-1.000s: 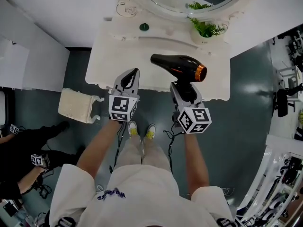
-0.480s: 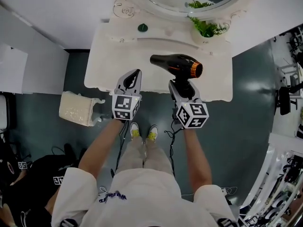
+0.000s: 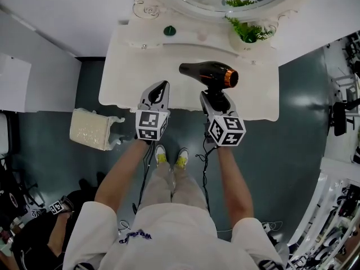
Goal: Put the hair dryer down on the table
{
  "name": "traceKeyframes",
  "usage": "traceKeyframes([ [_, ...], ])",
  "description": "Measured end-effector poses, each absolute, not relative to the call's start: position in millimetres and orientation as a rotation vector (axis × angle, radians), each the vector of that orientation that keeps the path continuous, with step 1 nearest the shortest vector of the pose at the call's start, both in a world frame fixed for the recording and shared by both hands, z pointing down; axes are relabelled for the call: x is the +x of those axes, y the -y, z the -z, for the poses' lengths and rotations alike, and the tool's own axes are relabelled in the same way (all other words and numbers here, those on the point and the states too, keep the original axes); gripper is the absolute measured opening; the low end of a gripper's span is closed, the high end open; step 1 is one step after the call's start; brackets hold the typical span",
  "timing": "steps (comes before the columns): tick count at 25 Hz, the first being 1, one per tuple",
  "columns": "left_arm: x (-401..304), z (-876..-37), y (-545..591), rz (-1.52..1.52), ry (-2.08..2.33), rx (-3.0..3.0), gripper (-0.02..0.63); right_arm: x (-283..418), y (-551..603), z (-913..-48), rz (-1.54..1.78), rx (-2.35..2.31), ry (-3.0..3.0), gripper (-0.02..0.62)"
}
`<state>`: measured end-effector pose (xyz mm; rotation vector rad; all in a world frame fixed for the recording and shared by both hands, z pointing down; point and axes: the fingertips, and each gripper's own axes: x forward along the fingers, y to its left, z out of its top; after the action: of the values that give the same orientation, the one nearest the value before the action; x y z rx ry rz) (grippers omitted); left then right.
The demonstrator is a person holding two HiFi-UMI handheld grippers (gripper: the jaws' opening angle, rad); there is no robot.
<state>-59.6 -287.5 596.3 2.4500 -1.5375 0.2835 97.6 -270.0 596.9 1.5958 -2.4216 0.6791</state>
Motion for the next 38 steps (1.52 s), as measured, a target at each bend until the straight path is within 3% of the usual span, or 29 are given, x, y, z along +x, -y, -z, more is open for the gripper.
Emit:
traceKeyframes([
  [38,-45.6,-646.7,303.8,-0.404,1.463,2.479,0.008,87.4,313.6,-692.1,-0.756,1.543,2.284,0.268],
])
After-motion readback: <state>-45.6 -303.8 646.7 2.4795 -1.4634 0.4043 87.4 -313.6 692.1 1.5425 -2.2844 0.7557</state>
